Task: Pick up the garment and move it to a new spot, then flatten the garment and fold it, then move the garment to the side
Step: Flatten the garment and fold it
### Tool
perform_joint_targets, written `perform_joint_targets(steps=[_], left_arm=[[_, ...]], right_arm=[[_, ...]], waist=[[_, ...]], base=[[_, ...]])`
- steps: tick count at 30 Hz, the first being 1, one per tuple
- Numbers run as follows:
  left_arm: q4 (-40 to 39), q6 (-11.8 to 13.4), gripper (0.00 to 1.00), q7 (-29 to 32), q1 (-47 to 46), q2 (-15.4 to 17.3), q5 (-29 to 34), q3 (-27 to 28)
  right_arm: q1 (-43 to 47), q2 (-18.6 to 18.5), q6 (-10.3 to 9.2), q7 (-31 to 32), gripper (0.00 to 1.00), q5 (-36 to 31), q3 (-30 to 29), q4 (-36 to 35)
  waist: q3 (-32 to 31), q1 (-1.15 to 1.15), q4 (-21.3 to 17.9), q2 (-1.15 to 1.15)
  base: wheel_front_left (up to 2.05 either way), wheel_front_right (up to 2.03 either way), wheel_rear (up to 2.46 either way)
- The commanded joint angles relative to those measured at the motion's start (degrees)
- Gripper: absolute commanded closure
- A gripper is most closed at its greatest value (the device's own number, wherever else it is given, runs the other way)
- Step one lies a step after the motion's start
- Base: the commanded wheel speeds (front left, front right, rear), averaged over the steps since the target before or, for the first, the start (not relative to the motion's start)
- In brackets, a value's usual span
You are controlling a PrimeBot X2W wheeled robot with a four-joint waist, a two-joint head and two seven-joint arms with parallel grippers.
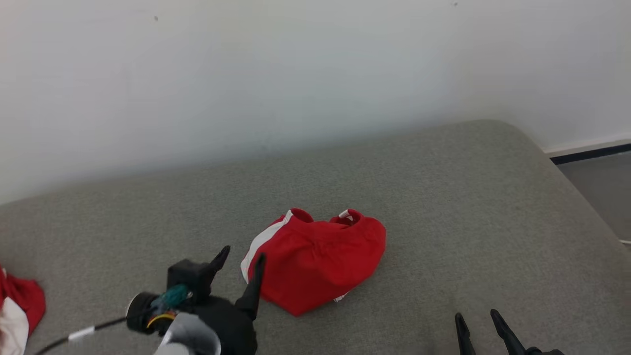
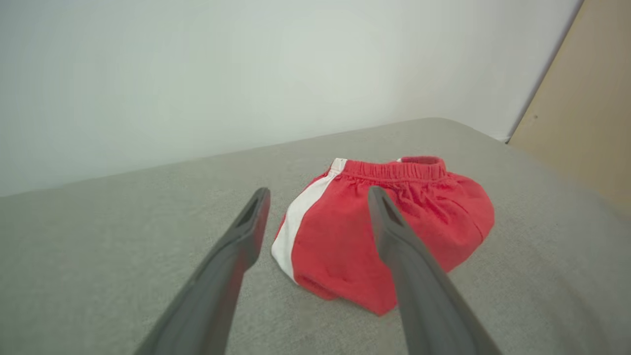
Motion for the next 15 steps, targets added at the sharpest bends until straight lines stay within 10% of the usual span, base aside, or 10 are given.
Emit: perform_joint_targets(steps=[1,15], left_arm=[[0.3,0.1,0.0,0.5,-0.9,-0.3,-0.1,-0.5],[11.5,0.1,0.0,20.8,-21.3,-1.0,-4.6,-9.9]], right_arm=[[-0.5,-0.4,-0.12,0.1,0.0,0.2,0.0,-0.1],[-3.1,-0.3,-0.12,0.2,0.0,1.7,3.3,-0.1]], waist=[[1.4,-0.01,-3.0,0.0],[7.7,-0.01,-17.4,0.0]], base=[[0.0,0.0,0.0],[0.0,0.0,0.0]])
